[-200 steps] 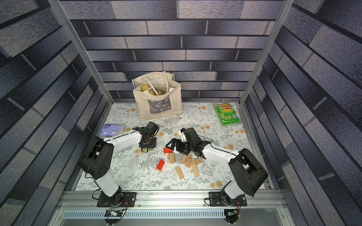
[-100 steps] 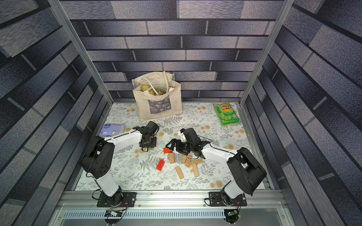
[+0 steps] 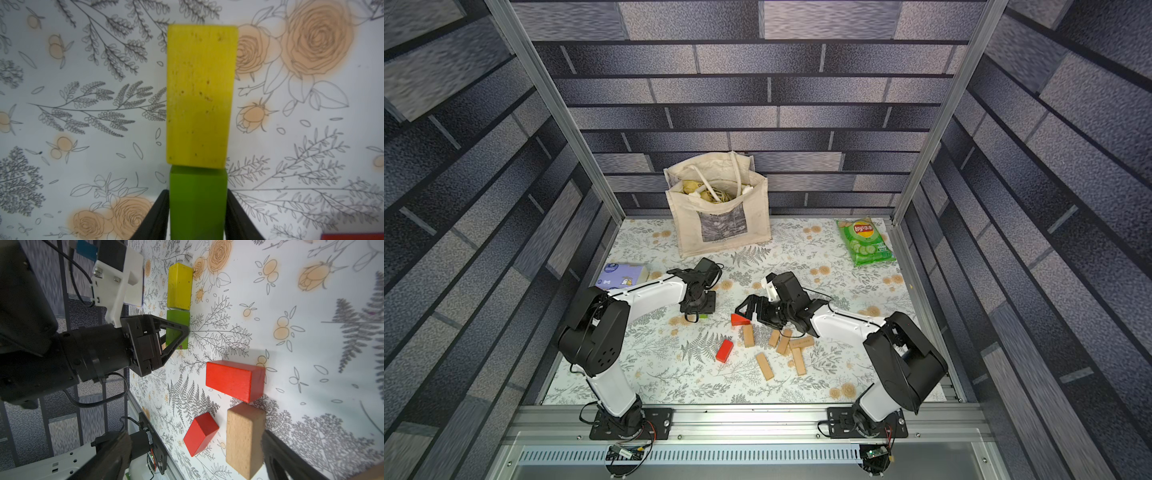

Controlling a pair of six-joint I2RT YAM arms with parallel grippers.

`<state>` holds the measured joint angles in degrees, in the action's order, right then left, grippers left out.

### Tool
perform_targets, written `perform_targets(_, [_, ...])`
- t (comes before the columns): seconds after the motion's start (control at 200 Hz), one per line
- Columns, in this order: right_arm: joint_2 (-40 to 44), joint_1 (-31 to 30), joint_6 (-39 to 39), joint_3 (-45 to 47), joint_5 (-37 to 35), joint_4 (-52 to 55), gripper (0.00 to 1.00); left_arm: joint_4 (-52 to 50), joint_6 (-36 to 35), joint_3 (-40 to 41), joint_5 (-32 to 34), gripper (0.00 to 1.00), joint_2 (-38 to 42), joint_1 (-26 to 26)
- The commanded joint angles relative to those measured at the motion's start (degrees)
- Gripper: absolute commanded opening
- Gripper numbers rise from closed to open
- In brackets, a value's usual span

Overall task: Assemble the letter k with building blocks
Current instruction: Assemble the building block at the center of the board.

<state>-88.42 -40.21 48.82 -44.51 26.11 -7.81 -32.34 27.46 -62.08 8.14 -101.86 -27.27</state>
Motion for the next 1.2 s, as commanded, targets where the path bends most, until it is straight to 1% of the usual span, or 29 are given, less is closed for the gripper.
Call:
perform_targets(0.0, [-0.36, 0.40, -0.22, -0.04, 0.61, -0.84, 1.00, -0.27, 0.49, 0.47, 0.22, 0.53, 0.38, 0.48])
perform_targets(0.175, [-0.32, 0.44, -0.52, -0.47, -0.26, -0.04, 1.00, 1.82, -0.77, 2.57, -1.63, 0.61, 2.64, 0.46])
perform_targets(0.331, [0.89, 0.39, -0.50, -0.01, -1.06, -0.80, 1.00, 0.36, -1.62, 2.81, -1.95, 0.71, 4.09, 0.15])
perform_targets(0.421, [2.32, 0.39, -0.65, 1.10, -1.09, -0.77, 1.00, -0.66, -1.41, 2.32, -1.20, 0.74, 4.78, -0.06])
perform_targets(0.546, [4.53, 0.46, -2.67, 1.25, -1.17, 1.92, 1.00, -0.25, -0.29, 2.11, -0.50, 0.77, 5.55, -0.41])
perform_targets(0.681, [4.10, 0.41, -3.29, 0.24, 0.84, 2.73, 1.00, -1.28, 0.35, 1.27, 1.62, 0.83, 5.52, -1.58])
perform_targets(0.852, [3.50, 0.45, -3.46, -0.11, 0.88, 2.67, 1.00, -0.69, 0.45, 0.56, 2.18, 0.84, 5.91, -1.82])
perform_targets(1.072, [2.55, 0.47, -2.89, 0.84, 0.94, 1.23, 1.00, -3.64, 0.21, -3.78, 5.92, 0.83, 3.06, -1.65])
perform_targets(1.197, [1.99, 0.42, -2.94, 0.91, 1.21, 0.72, 1.00, -2.82, 0.52, -2.72, 6.17, 0.82, 3.77, -1.50])
